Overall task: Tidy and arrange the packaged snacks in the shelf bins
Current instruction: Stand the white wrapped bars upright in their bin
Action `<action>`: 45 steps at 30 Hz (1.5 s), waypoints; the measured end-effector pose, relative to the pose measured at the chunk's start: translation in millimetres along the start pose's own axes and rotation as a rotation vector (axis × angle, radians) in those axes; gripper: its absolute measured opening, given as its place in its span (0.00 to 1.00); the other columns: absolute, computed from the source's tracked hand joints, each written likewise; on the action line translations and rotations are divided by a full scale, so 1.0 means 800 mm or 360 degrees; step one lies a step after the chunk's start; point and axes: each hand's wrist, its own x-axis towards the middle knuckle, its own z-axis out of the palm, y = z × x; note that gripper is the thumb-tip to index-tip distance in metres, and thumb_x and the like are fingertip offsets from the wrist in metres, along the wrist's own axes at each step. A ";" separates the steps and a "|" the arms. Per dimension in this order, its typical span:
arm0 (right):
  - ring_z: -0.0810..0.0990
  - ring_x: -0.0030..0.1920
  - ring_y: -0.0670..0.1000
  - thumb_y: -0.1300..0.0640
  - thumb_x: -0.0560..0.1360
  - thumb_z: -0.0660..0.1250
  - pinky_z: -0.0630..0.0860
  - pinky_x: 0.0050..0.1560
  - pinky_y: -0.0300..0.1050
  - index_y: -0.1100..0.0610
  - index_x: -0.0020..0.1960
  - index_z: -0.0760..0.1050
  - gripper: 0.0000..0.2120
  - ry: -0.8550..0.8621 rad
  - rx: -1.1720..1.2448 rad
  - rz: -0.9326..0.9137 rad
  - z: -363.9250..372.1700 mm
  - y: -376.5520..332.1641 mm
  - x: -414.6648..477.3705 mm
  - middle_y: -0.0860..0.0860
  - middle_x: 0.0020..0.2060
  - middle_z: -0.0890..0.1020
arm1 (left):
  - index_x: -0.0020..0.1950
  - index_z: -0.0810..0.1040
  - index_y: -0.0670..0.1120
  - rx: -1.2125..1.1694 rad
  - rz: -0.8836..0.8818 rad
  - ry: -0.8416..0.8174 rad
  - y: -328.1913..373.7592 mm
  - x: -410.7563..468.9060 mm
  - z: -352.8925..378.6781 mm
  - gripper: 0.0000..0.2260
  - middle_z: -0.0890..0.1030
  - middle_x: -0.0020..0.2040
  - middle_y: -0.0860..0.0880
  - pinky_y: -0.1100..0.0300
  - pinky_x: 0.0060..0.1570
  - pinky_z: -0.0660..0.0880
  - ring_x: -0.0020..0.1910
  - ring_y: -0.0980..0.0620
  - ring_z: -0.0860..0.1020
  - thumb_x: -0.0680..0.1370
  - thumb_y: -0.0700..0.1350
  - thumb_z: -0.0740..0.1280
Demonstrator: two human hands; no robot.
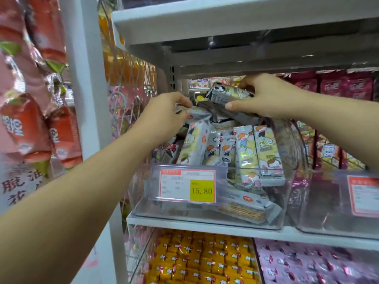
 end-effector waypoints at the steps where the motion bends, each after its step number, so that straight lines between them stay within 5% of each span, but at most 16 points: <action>1: 0.74 0.57 0.54 0.40 0.72 0.68 0.65 0.50 0.40 0.58 0.72 0.65 0.35 -0.0006 -0.0021 0.0009 0.001 -0.001 0.001 0.58 0.65 0.74 | 0.59 0.77 0.51 0.0005 0.0011 -0.0061 0.002 -0.001 -0.001 0.08 0.76 0.44 0.53 0.72 0.19 0.63 0.25 0.59 0.68 0.81 0.47 0.62; 4: 0.77 0.50 0.54 0.40 0.72 0.68 0.69 0.45 0.43 0.57 0.68 0.68 0.32 -0.0023 -0.0048 0.0051 0.004 -0.003 0.005 0.58 0.57 0.78 | 0.64 0.73 0.53 -0.0025 0.0054 -0.0311 -0.002 -0.005 -0.003 0.22 0.75 0.57 0.52 0.69 0.45 0.71 0.48 0.58 0.75 0.76 0.64 0.61; 7: 0.75 0.37 0.52 0.43 0.73 0.68 0.71 0.37 0.45 0.60 0.62 0.68 0.26 -0.0119 -0.0115 0.0116 0.006 -0.003 0.006 0.57 0.45 0.79 | 0.71 0.63 0.60 0.0103 -0.0030 -0.0680 0.000 -0.014 -0.011 0.37 0.57 0.71 0.54 0.48 0.68 0.63 0.71 0.47 0.60 0.65 0.73 0.62; 10: 0.73 0.29 0.50 0.48 0.75 0.68 0.68 0.28 0.41 0.59 0.58 0.67 0.19 -0.0145 -0.0074 0.0148 0.005 -0.004 0.006 0.54 0.35 0.77 | 0.69 0.61 0.62 0.0154 -0.0036 -0.0789 0.004 -0.019 -0.017 0.39 0.53 0.68 0.57 0.51 0.67 0.60 0.71 0.49 0.56 0.60 0.70 0.65; 13: 0.70 0.27 0.48 0.51 0.76 0.67 0.63 0.21 0.39 0.57 0.57 0.63 0.18 -0.0085 -0.0073 0.0175 0.003 -0.004 0.005 0.52 0.30 0.72 | 0.60 0.65 0.59 0.0170 -0.0004 -0.0741 0.004 -0.021 -0.018 0.32 0.55 0.64 0.57 0.54 0.61 0.66 0.64 0.50 0.63 0.60 0.70 0.66; 16: 0.68 0.29 0.49 0.51 0.75 0.68 0.62 0.25 0.43 0.62 0.60 0.65 0.22 -0.0003 -0.0090 0.0164 0.002 -0.002 0.005 0.52 0.31 0.70 | 0.53 0.69 0.57 0.0252 0.0039 -0.0752 0.004 -0.024 -0.021 0.24 0.55 0.64 0.57 0.54 0.58 0.66 0.63 0.49 0.65 0.64 0.67 0.70; 20: 0.67 0.31 0.48 0.49 0.74 0.70 0.61 0.27 0.43 0.62 0.59 0.66 0.23 0.0088 -0.0111 0.0132 0.003 0.000 0.006 0.52 0.32 0.69 | 0.50 0.76 0.58 0.0457 0.0013 -0.0949 0.011 -0.027 -0.029 0.18 0.49 0.71 0.59 0.48 0.68 0.61 0.74 0.52 0.51 0.66 0.65 0.70; 26: 0.70 0.32 0.47 0.50 0.73 0.70 0.65 0.29 0.42 0.60 0.62 0.67 0.23 0.0147 -0.0128 0.0053 0.003 0.000 0.006 0.53 0.35 0.73 | 0.42 0.79 0.53 0.0359 0.0100 -0.0823 0.018 -0.025 -0.032 0.11 0.57 0.68 0.58 0.52 0.63 0.64 0.71 0.53 0.56 0.69 0.59 0.71; 29: 0.71 0.33 0.49 0.51 0.73 0.70 0.66 0.31 0.44 0.59 0.63 0.68 0.23 0.0216 -0.0141 0.0003 0.002 0.000 0.007 0.57 0.41 0.77 | 0.40 0.80 0.47 0.0097 0.0067 -0.0600 0.027 -0.021 -0.036 0.13 0.66 0.62 0.53 0.61 0.53 0.68 0.61 0.61 0.67 0.72 0.56 0.71; 31: 0.71 0.34 0.51 0.52 0.73 0.70 0.67 0.33 0.44 0.59 0.64 0.69 0.23 0.0252 -0.0138 -0.0006 0.001 0.000 0.008 0.58 0.42 0.78 | 0.43 0.79 0.42 -0.0122 0.0040 -0.0406 0.035 -0.014 -0.033 0.14 0.76 0.50 0.51 0.73 0.34 0.69 0.38 0.68 0.74 0.75 0.54 0.69; 33: 0.73 0.34 0.52 0.52 0.73 0.70 0.68 0.32 0.44 0.60 0.64 0.69 0.23 0.0250 -0.0150 -0.0018 0.001 0.000 0.009 0.58 0.40 0.78 | 0.46 0.77 0.43 -0.0229 0.0020 -0.0165 0.042 -0.003 -0.026 0.13 0.76 0.37 0.52 0.71 0.24 0.68 0.27 0.60 0.71 0.75 0.54 0.68; 39: 0.70 0.32 0.45 0.51 0.74 0.69 0.65 0.27 0.39 0.59 0.64 0.67 0.23 0.0211 -0.0183 0.0015 0.005 0.004 0.014 0.50 0.33 0.71 | 0.50 0.80 0.40 -0.0069 -0.0041 0.0109 0.047 0.045 -0.004 0.23 0.80 0.40 0.43 0.49 0.44 0.78 0.37 0.49 0.74 0.73 0.59 0.65; 43: 0.71 0.32 0.45 0.50 0.74 0.69 0.65 0.27 0.40 0.57 0.64 0.67 0.22 0.0195 -0.0148 -0.0013 0.004 0.007 0.013 0.49 0.34 0.71 | 0.35 0.72 0.44 0.0153 -0.0242 -0.0021 0.045 0.071 0.008 0.22 0.71 0.31 0.49 0.57 0.37 0.69 0.32 0.49 0.69 0.75 0.63 0.63; 45: 0.71 0.32 0.45 0.50 0.74 0.69 0.64 0.27 0.40 0.57 0.64 0.67 0.22 0.0190 -0.0144 -0.0029 0.004 0.008 0.013 0.49 0.33 0.71 | 0.37 0.71 0.46 0.0320 -0.0286 -0.0079 0.043 0.082 0.015 0.24 0.73 0.36 0.48 0.57 0.41 0.72 0.36 0.48 0.72 0.74 0.67 0.60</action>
